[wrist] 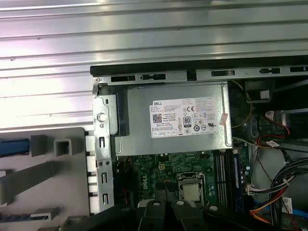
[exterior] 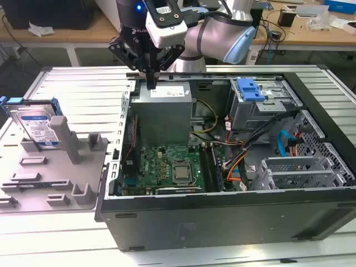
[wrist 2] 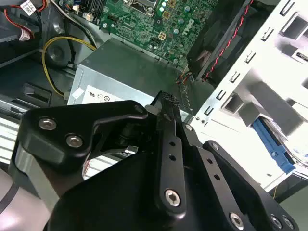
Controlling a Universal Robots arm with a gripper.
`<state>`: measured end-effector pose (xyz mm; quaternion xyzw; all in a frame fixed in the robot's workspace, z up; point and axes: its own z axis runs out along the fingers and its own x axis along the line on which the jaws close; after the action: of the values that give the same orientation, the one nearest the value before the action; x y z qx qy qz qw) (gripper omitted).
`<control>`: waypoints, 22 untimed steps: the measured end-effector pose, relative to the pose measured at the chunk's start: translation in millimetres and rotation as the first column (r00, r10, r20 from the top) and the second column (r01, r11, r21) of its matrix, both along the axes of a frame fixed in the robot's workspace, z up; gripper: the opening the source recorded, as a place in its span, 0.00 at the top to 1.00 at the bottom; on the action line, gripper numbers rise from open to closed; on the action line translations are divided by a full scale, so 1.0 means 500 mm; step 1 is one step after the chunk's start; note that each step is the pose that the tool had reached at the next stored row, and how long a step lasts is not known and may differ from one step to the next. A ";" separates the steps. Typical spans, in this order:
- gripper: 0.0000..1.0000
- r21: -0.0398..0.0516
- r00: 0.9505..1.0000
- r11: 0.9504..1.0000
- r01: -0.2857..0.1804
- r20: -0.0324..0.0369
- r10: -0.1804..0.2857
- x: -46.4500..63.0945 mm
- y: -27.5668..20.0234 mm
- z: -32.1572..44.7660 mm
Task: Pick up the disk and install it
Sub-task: 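Reach for the disk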
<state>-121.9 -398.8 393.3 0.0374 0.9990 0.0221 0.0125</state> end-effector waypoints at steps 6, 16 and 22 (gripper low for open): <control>0.89 0.000 1.000 1.000 0.000 0.000 0.000 0.000 0.0000 0.000; 0.89 0.000 1.000 1.000 0.000 0.000 0.000 -0.006 0.0000 0.000; 0.89 0.000 1.000 1.000 0.000 0.000 0.000 -0.040 0.0013 0.000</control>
<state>-141.7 -398.2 393.2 0.0375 0.9990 0.0221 0.0125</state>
